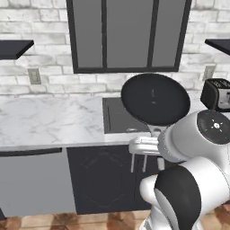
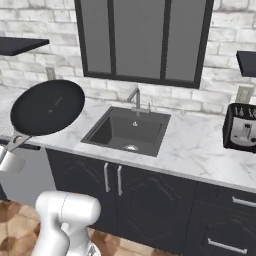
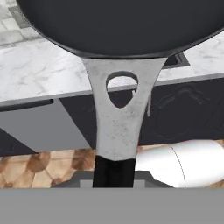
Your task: Move the pot and pan from the stove into the sink.
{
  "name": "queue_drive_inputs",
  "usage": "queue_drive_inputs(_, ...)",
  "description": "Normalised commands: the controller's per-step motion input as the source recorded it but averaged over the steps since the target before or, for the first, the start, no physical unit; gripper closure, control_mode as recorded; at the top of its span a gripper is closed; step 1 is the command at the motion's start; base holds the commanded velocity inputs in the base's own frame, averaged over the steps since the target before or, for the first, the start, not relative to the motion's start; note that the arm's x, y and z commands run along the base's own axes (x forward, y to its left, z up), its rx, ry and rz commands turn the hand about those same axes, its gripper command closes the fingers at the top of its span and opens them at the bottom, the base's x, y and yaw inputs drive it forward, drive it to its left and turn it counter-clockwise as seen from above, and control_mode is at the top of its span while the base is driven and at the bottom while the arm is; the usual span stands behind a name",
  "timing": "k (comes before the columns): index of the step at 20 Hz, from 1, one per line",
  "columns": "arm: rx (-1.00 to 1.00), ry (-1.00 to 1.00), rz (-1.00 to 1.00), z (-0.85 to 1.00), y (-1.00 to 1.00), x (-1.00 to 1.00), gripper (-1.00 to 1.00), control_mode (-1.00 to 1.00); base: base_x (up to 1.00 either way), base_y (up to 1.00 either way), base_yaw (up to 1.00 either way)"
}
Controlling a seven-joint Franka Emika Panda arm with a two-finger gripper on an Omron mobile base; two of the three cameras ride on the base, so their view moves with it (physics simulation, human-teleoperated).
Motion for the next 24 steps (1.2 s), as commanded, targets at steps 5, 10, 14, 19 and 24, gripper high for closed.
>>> queue_drive_inputs(5, 0.00, 0.00, 0.00, 0.00, 0.00, 0.00, 1.00, 1.00, 0.81, -0.06, 0.00)
queue_drive_inputs(10, 0.00, 0.00, 0.00, 0.00, 0.00, 0.00, 1.00, 1.00, 0.55, -0.03, 0.00)
queue_drive_inputs(14, 0.00, 0.00, 0.00, 0.00, 0.00, 0.00, 1.00, 1.00, 0.00, 0.00, 0.00)
queue_drive_inputs(19, 0.00, 0.00, 0.00, 0.00, 0.00, 0.00, 1.00, -1.00, 0.00, 0.00, 0.00)
queue_drive_inputs(24, 0.07, 0.05, 0.00, 0.00, -0.18, 0.06, 1.00, -1.00, 0.00, 0.00, 0.00)
